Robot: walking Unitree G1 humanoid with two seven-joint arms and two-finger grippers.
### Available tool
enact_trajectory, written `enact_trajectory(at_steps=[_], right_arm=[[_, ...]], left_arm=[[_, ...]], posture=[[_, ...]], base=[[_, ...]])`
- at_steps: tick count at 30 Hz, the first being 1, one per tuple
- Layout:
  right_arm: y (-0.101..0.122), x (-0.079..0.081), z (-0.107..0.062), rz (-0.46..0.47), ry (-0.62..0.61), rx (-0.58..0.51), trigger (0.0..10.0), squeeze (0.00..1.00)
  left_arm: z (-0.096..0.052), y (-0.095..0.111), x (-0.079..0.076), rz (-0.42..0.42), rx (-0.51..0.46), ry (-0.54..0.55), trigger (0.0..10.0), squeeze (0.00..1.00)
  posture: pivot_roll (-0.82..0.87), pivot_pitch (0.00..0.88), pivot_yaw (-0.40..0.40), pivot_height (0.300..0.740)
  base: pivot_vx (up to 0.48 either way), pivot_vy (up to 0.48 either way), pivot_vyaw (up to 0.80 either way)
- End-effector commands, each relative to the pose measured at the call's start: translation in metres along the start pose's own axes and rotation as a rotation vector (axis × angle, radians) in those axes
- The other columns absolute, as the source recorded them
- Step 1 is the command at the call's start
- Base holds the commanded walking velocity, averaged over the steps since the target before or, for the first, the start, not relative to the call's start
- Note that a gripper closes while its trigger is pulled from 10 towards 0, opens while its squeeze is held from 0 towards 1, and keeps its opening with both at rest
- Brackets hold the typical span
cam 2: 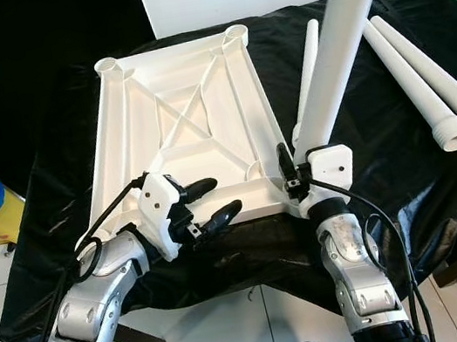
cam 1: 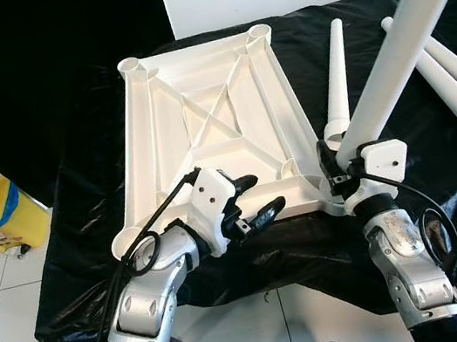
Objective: Building children table
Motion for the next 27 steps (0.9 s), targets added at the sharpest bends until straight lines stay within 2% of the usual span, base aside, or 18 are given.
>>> enact_trajectory(at_steps=[1,6,17,22,27], right_arm=[[-0.013,0.0,-0.007,0.016,0.0,0.065,10.0,0.0],[-0.02,-0.004,-0.011,0.019,-0.01,0.095,10.0,0.0],[-0.021,-0.001,-0.012,0.012,0.019,0.093,10.0,0.0],[-0.019,0.012,-0.016,-0.069,0.169,0.043,10.0,0.0],[-0.017,0.02,-0.017,-0.108,0.256,0.014,10.0,0.0]], left_arm=[[-0.002,-0.001,0.007,-0.006,0.003,0.13,10.0,0.0],[-0.001,0.0,0.005,-0.008,0.0,0.128,10.0,0.0],[-0.001,0.0,0.004,-0.013,0.003,0.121,10.0,0.0],[-0.001,-0.001,0.001,-0.031,0.014,0.092,10.0,0.0],[-0.001,-0.001,0.0,-0.049,0.021,0.078,10.0,0.0]], posture=[[0.03,0.095,0.023,0.74],[0.03,0.095,0.024,0.74],[0.03,0.094,0.026,0.74],[0.03,0.101,0.031,0.74],[0.03,0.105,0.03,0.74]], base=[[0.0,0.0,0.0],[0.0,0.0,0.0],[0.0,0.0,0.0],[0.0,0.0,0.0],[0.0,0.0,0.0]])
Point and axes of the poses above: a point about 5 cm out from each wrist's last joint towards the gripper, its own z axis pointing out of the wrist towards the gripper, its own y axis along the axis of the wrist's last joint, x = y × z, the point moved 2 cm from there along z, pointing out of the wrist towards the gripper, and after that the axes turned 2 degrees about -z, right-handed, at the moved point
